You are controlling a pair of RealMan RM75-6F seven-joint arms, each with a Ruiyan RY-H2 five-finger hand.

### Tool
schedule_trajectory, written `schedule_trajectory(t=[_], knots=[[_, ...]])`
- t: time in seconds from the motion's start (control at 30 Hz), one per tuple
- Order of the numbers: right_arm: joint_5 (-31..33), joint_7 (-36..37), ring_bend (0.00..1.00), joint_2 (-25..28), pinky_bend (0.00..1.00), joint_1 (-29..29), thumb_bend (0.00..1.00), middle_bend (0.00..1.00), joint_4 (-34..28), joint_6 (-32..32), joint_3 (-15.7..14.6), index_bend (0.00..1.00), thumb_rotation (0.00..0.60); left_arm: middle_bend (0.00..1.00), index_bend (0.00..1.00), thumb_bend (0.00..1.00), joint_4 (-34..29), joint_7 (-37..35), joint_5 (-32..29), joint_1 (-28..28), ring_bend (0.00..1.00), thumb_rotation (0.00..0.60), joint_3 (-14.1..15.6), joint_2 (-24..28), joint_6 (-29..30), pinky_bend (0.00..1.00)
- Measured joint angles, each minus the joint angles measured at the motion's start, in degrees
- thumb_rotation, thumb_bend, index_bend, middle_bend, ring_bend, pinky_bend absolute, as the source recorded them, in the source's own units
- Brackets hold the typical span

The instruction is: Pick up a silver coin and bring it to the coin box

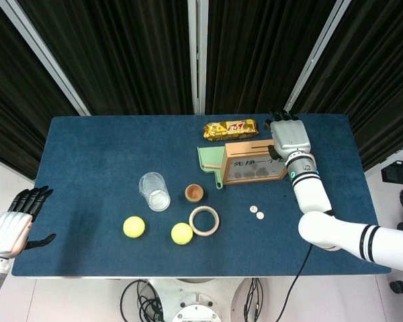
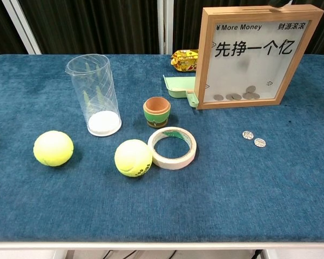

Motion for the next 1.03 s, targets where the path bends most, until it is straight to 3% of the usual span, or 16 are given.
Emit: schedule_trajectory(t=[0.23,0.4,0.47,0.63,0.77,0.87,1.03], knots=[[-3.3,2.8,0.0,1.8,0.0,-1.7,0.38,0.04,-1.9,0.4,0.4,0.19,0.6,0.02,0.06,0.15,-0.5,0.3,0.1,0.1,0.0,0.6,-0.2,0.2,0.7,0.0],[-13.3,6.3,0.0,4.8,0.0,-6.0,0.37,0.0,-7.1,4.3,-0.1,0.02,0.6,0.02,0.06,0.15,-0.9,0.5,0.1,0.4,0.0,0.6,-0.6,0.4,1.8,0.0],[-20.4,7.8,0.0,6.1,0.0,-9.2,0.37,0.0,-9.7,7.8,-1.3,0.0,0.6,0.02,0.06,0.15,-1.1,0.8,0.0,0.5,0.0,0.6,-0.8,0.4,2.1,0.0],[-42.1,11.4,0.0,7.3,0.0,-20.2,0.35,0.0,-13.4,19.7,-7.1,0.0,0.6,0.02,0.06,0.15,-1.5,2.4,-0.2,0.3,0.0,0.6,-1.4,0.3,2.3,0.0],[-60.6,16.1,0.0,5.9,0.0,-34.7,0.34,0.0,-12.2,31.8,-14.5,0.0,0.6,0.02,0.06,0.15,-2.0,4.1,-0.3,0.2,0.0,0.6,-1.8,0.1,2.7,0.0],[-68.1,20.7,0.0,3.2,0.0,-44.9,0.34,0.0,-7.8,37.7,-19.3,0.0,0.6,0.02,0.06,0.15,-2.5,5.0,-0.3,0.3,0.0,0.6,-2.0,0.2,3.1,0.0],[-71.7,28.9,0.0,-2.1,0.0,-53.6,0.34,0.0,3.8,41.1,-22.9,0.0,0.6,0.02,0.06,0.15,-2.6,5.6,-0.6,0.7,0.0,0.6,-2.0,0.1,3.4,0.0]])
